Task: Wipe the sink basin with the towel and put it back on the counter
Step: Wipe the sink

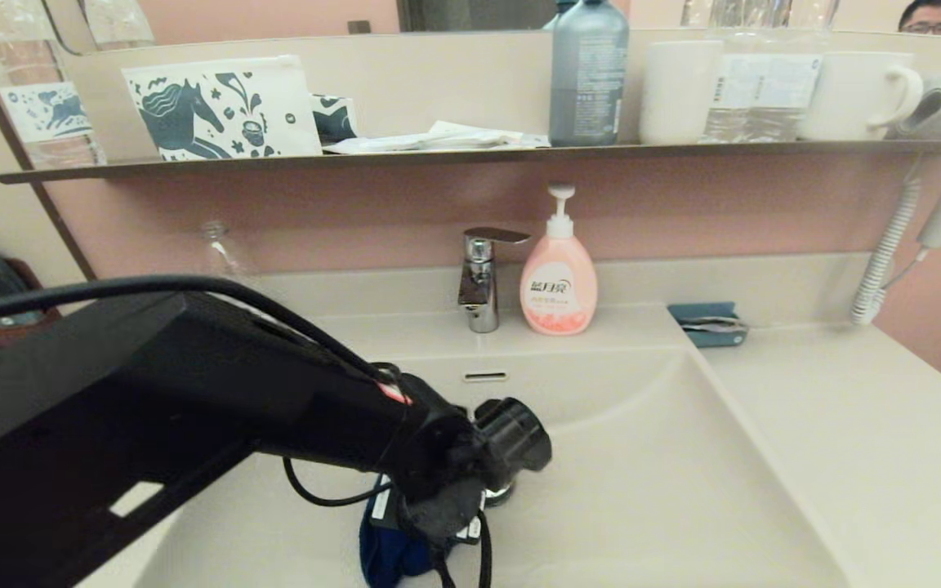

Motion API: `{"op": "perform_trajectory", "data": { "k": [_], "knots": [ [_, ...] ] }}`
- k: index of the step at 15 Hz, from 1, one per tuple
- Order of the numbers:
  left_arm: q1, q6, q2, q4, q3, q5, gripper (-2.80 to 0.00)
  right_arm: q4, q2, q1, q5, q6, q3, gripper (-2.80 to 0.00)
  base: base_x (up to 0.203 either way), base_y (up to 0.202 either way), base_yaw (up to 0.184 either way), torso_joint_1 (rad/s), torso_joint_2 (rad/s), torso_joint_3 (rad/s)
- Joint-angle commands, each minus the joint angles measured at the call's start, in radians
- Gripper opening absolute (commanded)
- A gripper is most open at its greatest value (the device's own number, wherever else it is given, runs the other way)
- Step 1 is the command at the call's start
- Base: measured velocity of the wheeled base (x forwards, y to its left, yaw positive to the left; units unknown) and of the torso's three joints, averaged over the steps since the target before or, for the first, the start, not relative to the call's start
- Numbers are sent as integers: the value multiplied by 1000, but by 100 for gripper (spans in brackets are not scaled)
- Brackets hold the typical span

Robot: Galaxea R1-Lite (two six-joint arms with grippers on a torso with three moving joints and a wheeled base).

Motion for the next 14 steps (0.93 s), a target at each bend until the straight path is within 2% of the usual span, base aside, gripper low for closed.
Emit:
{"op": "perform_trajectory", "data": {
  "k": [1,3,5,6,9,14],
  "knots": [
    [81,71,-64,-36,30,13,-280,0,0,0,0,-1,0,-280,0,0,0,0,0,0],
    [154,170,-107,-81,56,16,-280,1,0,0,0,-1,0,-280,0,0,0,0,0,0],
    [217,294,-154,-248,142,16,-280,1,0,0,0,-1,0,-280,0,0,0,0,0,0],
    [237,335,-189,-315,190,17,-280,0,0,0,0,-1,0,-280,0,0,0,0,0,0],
    [254,366,-296,-357,267,20,-280,0,0,0,0,-1,0,-280,0,0,0,0,0,0],
    [295,360,-432,-374,387,36,-280,0,0,0,0,-1,0,-280,0,0,0,0,0,0]
  ]
}}
